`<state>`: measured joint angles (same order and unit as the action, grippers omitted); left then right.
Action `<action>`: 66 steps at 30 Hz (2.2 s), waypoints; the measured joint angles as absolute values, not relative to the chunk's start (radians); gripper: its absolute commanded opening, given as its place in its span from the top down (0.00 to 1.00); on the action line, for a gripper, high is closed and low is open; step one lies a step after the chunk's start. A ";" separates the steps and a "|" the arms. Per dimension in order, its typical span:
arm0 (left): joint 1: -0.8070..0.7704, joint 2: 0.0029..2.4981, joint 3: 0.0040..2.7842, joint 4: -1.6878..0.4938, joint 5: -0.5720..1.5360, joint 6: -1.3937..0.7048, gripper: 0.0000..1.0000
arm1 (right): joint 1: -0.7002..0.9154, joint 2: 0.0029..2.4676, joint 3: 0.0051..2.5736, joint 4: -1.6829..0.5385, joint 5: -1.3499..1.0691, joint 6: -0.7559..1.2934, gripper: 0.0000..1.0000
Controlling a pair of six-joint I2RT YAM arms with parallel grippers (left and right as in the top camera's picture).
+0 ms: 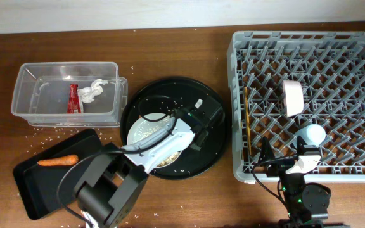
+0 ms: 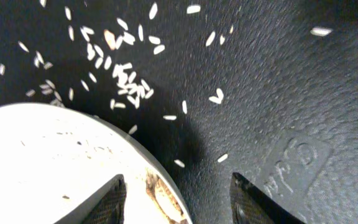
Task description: Sort waste into correct bins and load items into the dishwasher rack
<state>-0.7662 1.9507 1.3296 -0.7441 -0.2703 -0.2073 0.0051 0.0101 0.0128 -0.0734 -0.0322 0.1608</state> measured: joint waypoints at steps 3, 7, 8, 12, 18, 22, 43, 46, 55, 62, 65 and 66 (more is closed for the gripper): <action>-0.767 2.009 1.335 -0.747 -0.273 -0.176 0.84 | 0.005 0.010 0.013 -0.073 -0.032 0.161 0.02; -0.767 2.017 1.335 -0.740 -0.293 -0.104 1.00 | 0.005 0.010 0.013 -0.073 -0.032 0.160 0.02; -0.766 2.018 1.336 -0.744 -0.308 -0.095 1.00 | 0.005 0.010 0.013 -0.073 -0.032 0.160 0.02; -0.765 2.020 1.356 -0.783 -0.319 -0.071 1.00 | 0.005 0.010 0.013 -0.073 -0.032 0.161 0.02; -0.765 1.902 1.659 -1.131 -0.290 -0.094 1.00 | 0.005 0.010 0.013 -0.073 -0.032 0.160 0.02; -0.665 1.741 1.686 -1.311 -0.244 -0.206 1.00 | 0.005 0.010 0.013 -0.073 -0.032 0.160 0.02; 0.328 1.355 1.078 -1.128 0.589 0.028 1.00 | 0.005 0.010 0.013 -0.073 -0.032 0.161 0.02; 0.467 1.245 1.073 -1.137 0.810 0.136 1.00 | 0.005 0.010 0.013 -0.073 -0.032 0.161 0.02; 0.775 1.152 1.066 -1.311 1.226 0.408 1.00 | 0.005 0.010 0.013 -0.073 -0.032 0.160 0.02; 0.500 1.150 1.048 -0.807 1.225 0.216 1.00 | 0.005 0.009 0.012 -0.073 -0.032 0.161 0.02; 0.078 1.196 1.047 -0.014 1.111 -0.297 1.00 | 0.005 0.012 0.012 -0.074 -0.032 0.160 0.02; -0.125 1.322 1.088 0.333 1.039 -0.480 1.00 | 0.005 0.010 0.011 -0.071 -0.032 0.160 0.02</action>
<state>-0.1249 1.3224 1.0878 0.3328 1.0393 -0.4797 0.0051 0.0097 0.0113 -0.0711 -0.0322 0.1604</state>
